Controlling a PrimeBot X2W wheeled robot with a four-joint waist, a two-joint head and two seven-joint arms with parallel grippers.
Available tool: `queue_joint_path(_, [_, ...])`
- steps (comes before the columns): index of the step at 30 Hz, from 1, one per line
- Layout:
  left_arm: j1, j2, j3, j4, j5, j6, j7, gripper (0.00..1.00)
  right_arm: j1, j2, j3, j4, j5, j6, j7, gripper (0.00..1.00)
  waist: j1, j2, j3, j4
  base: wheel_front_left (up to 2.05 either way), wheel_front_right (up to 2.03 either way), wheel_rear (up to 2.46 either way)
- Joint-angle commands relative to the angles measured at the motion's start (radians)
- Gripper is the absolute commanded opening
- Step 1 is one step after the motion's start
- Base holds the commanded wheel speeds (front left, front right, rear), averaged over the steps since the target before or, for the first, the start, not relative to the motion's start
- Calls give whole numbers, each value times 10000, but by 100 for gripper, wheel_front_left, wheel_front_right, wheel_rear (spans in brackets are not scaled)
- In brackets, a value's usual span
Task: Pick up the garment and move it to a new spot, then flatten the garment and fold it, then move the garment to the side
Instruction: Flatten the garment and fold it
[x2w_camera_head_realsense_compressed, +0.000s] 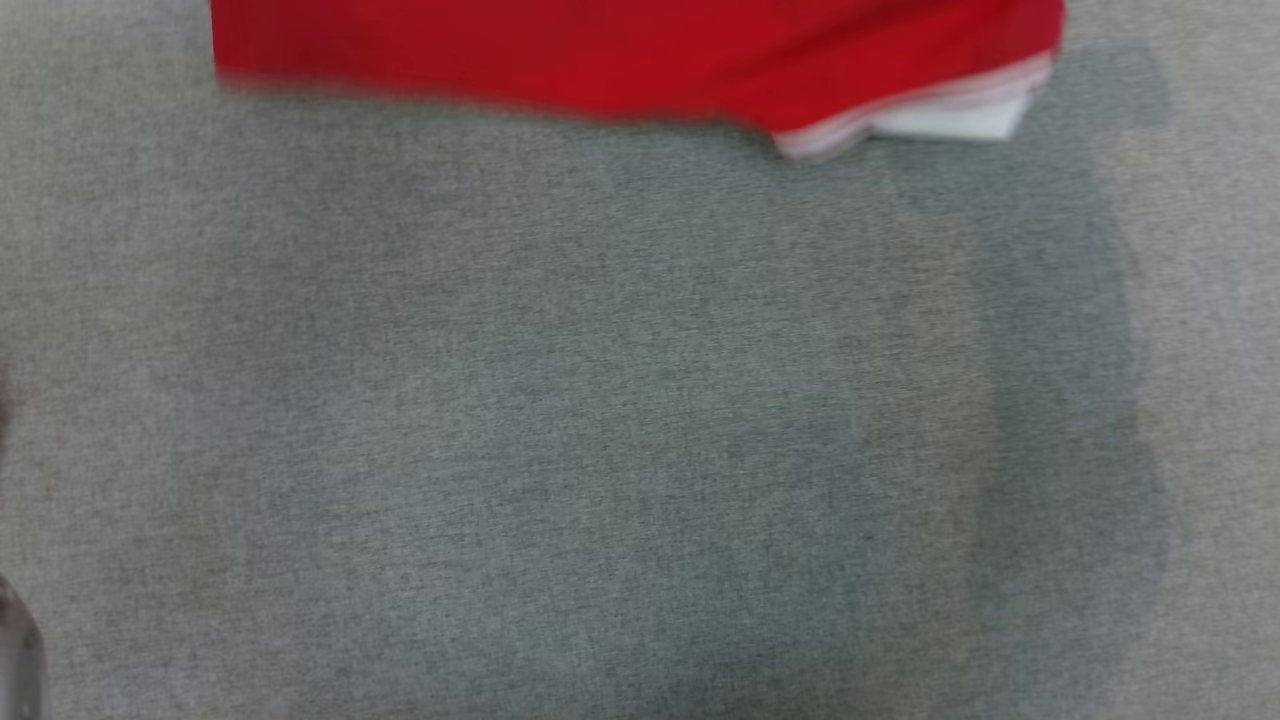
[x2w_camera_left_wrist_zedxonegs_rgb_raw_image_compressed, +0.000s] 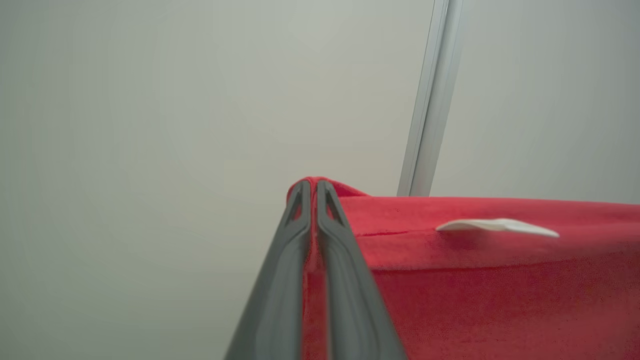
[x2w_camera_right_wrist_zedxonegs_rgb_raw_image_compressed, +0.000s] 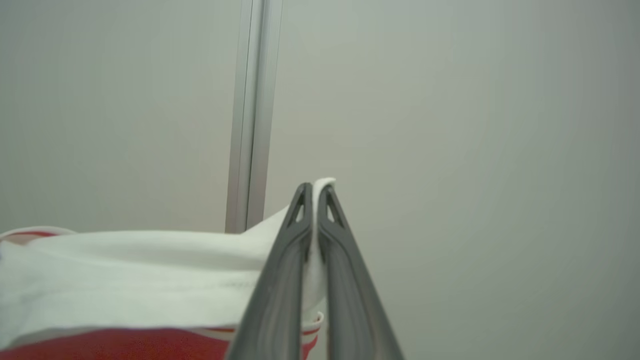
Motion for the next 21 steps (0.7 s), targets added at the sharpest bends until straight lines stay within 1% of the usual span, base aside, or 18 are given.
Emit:
queue_joint_path(1, [-248,55,0,100,111,-31,-158,0,-312,-201,11,58,-61,-1,-220,0,-5,0,146,165,0,0,0])
queue_joint_path(4, [-1228,167,-113,618,564,-200,-839,0,-1277,-402,341,249,-279,-1,-1197,0,-5,0,38,134,0,0,0])
queue_joint_path(6, [-1520,241,-233,898,823,-277,-1225,0,-1656,-555,566,275,-436,-1,-1703,0,-5,0,-79,112,0,0,0])
queue_joint_path(10, [-1487,289,-456,1219,1157,-416,-1866,0,-1440,-719,777,67,-467,-1,-2161,0,-5,0,-153,43,0,0,0])
queue_joint_path(13, [-777,322,-762,1518,1397,-533,-2300,0,-338,-803,994,208,-322,-1,-2224,0,-5,0,-217,-82,0,0,0])
queue_joint_path(15, [-67,222,-901,1828,1434,-537,-2589,0,561,-774,1160,333,-165,-1,-2218,0,-5,0,-313,-159,0,0,0])
queue_joint_path(17, [800,10,-1009,2182,1358,-444,-2858,0,1649,-669,1211,548,101,-1,-2126,0,-5,0,-483,-206,0,0,0])
queue_joint_path(21, [3043,-607,-1178,2858,901,-230,-3096,0,4268,-400,1326,832,720,-1,-1712,0,-5,0,-1020,-243,0,0,0])
